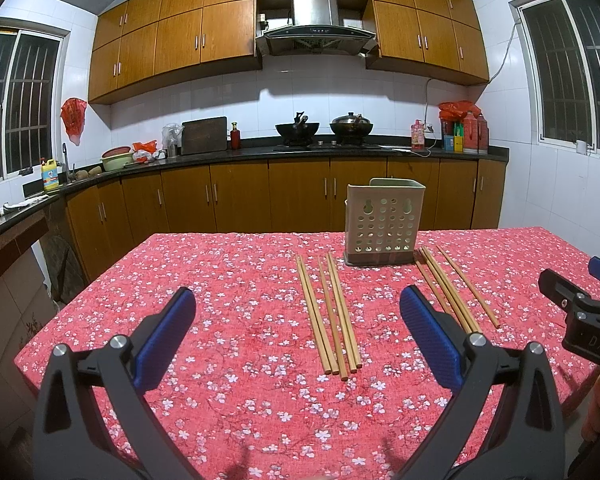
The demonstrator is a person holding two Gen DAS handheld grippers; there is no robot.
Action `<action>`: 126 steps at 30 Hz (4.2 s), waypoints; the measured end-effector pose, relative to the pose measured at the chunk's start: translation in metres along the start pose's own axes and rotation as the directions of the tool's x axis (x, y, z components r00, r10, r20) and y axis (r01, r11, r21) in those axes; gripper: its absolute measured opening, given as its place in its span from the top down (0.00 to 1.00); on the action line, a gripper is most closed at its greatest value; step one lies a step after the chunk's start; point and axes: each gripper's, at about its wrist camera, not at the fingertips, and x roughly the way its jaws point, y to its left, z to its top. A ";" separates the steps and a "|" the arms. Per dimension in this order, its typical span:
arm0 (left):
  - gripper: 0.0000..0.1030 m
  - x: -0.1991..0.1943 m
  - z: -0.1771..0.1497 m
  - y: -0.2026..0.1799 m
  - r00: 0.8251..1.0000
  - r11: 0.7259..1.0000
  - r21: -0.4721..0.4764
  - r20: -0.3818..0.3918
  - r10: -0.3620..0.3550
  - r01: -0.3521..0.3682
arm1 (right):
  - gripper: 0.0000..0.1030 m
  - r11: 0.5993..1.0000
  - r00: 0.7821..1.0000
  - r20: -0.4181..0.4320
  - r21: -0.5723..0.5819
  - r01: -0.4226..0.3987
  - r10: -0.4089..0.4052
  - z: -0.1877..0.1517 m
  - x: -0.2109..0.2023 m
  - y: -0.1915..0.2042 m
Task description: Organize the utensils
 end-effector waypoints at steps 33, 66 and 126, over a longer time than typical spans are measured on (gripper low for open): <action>0.04 0.006 -0.004 -0.008 1.000 1.000 -0.001 -0.001 -0.001 0.001 | 0.02 1.000 1.000 -0.002 0.003 -0.001 0.001 -0.001 0.001 -0.001; 0.04 0.031 -0.010 -0.007 0.996 1.000 -0.006 -0.089 0.030 -0.031 | 0.02 0.998 0.998 -0.069 0.057 -0.011 0.015 -0.003 0.020 -0.015; 0.88 0.258 -0.022 0.025 0.836 0.994 -0.077 -0.538 -0.112 0.084 | 0.92 0.990 0.879 -0.476 0.110 0.091 -0.027 -0.005 0.218 -0.070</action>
